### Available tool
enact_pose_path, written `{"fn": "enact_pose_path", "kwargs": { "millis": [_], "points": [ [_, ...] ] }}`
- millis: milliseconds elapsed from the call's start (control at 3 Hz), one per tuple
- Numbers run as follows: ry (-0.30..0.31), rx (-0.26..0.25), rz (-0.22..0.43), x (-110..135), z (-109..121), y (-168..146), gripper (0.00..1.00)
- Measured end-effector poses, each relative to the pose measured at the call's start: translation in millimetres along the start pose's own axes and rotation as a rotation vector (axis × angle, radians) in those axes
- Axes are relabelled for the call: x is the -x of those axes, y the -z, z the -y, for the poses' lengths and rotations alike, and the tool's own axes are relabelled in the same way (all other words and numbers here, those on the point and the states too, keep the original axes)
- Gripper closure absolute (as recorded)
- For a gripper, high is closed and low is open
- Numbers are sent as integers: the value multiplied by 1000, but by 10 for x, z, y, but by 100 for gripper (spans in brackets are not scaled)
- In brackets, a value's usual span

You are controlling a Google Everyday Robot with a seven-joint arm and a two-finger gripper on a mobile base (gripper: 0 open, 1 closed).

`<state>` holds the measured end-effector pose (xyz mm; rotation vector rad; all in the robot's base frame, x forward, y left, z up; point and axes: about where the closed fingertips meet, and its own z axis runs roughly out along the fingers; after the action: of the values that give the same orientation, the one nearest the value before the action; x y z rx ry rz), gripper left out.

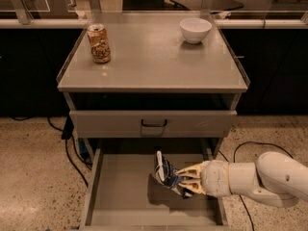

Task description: Place blue chip bag into middle drawer

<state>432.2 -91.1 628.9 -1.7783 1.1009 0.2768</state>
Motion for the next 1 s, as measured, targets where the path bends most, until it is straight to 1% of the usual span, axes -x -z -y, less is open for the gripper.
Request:
{"fn": "enact_pose_path", "kwargs": {
  "millis": [333, 667, 1000],
  "points": [
    [27, -1, 1, -9, -105, -96, 100],
    [-24, 17, 20, -180, -563, -435, 100],
    [-82, 54, 38, -444, -1132, -937, 100]
  ]
}}
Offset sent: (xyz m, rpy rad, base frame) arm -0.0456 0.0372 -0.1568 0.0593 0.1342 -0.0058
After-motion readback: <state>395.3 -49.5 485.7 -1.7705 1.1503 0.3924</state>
